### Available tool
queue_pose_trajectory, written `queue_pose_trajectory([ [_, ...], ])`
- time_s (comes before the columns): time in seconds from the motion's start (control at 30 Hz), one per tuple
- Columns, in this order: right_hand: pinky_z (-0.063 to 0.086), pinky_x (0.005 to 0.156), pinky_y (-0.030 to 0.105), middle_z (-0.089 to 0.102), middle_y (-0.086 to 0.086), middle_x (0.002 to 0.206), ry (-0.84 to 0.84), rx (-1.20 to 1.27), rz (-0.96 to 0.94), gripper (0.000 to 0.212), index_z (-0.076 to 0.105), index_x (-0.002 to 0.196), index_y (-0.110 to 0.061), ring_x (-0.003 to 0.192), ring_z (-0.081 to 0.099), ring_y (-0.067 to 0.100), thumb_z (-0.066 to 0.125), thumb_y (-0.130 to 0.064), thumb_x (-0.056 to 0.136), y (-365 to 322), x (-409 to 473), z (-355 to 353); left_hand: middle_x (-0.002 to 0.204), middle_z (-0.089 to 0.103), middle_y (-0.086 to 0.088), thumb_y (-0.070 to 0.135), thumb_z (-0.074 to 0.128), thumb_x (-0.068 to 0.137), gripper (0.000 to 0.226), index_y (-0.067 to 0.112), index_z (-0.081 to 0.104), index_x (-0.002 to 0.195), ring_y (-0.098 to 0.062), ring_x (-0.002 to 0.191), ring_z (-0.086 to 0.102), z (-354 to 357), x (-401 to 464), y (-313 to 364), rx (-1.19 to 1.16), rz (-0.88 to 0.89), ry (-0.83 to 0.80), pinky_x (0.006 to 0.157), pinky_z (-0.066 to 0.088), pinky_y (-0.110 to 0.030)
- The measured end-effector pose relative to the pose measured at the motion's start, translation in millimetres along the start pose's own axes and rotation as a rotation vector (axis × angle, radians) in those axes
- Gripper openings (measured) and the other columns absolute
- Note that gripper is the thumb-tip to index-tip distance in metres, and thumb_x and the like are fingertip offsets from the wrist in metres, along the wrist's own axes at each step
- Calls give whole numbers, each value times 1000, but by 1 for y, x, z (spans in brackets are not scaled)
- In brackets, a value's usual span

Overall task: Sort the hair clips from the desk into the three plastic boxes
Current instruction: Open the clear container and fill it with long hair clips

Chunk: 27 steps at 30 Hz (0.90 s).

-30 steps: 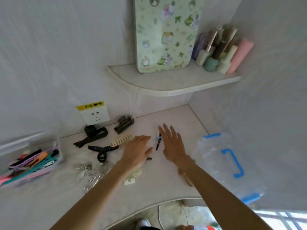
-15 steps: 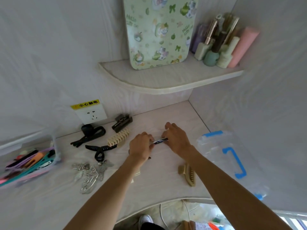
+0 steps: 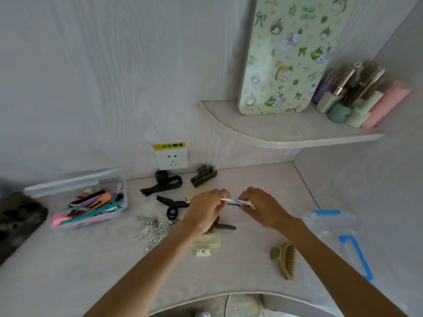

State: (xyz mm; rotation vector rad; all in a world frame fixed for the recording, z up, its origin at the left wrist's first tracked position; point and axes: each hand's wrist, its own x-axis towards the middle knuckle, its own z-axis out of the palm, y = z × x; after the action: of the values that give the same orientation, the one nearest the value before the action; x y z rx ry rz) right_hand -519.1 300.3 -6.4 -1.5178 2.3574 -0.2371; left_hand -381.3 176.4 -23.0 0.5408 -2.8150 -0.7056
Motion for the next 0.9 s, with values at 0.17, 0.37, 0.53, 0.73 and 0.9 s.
queue_pose_trajectory([
  [0.17, 31, 72, 21, 54, 7, 104, 59, 196, -201, 21, 60, 110, -11, 93, 48, 17, 55, -18, 91, -74, 21, 6, 99, 64, 12, 30, 53, 92, 27, 32, 54, 119, 4, 72, 51, -54, -64, -46, 19, -40, 194, 57, 33, -7],
  [0.37, 36, 81, 26, 56, 8, 104, 176, 218, -447, 21, 61, 109, -10, 97, 49, 23, 55, -18, 91, -202, 75, 49, 97, 61, 24, 38, 55, 84, 25, 36, 59, 109, 4, 76, 56, -113, -143, -129, 36, -346, 440, 65, 43, -7],
  [0.53, 49, 75, 38, 63, 9, 92, 264, 136, -469, 24, 65, 104, -14, 87, 57, 30, 60, -9, 82, -263, 104, 84, 102, 67, 0, 26, 70, 81, 32, 21, 63, 112, -23, 97, 60, -123, -171, -173, 242, -594, 485, 71, 50, -32],
  [0.73, 55, 69, 30, 67, 4, 93, 338, 168, -437, 27, 71, 98, -16, 89, 62, 25, 66, -3, 75, -286, 118, 97, 118, 62, -3, 28, 50, 88, 30, 18, 58, 116, -21, 110, 53, -95, -199, -176, 410, -475, 565, 93, 40, -30],
  [0.9, 46, 79, 29, 62, -2, 97, 476, 142, -459, 31, 62, 112, -26, 95, 47, 15, 55, -23, 83, -275, 120, 103, 147, 39, -5, 40, 28, 95, 54, 14, 36, 142, -22, 138, 33, -77, -207, -190, 499, -502, 251, 114, 17, -35],
])
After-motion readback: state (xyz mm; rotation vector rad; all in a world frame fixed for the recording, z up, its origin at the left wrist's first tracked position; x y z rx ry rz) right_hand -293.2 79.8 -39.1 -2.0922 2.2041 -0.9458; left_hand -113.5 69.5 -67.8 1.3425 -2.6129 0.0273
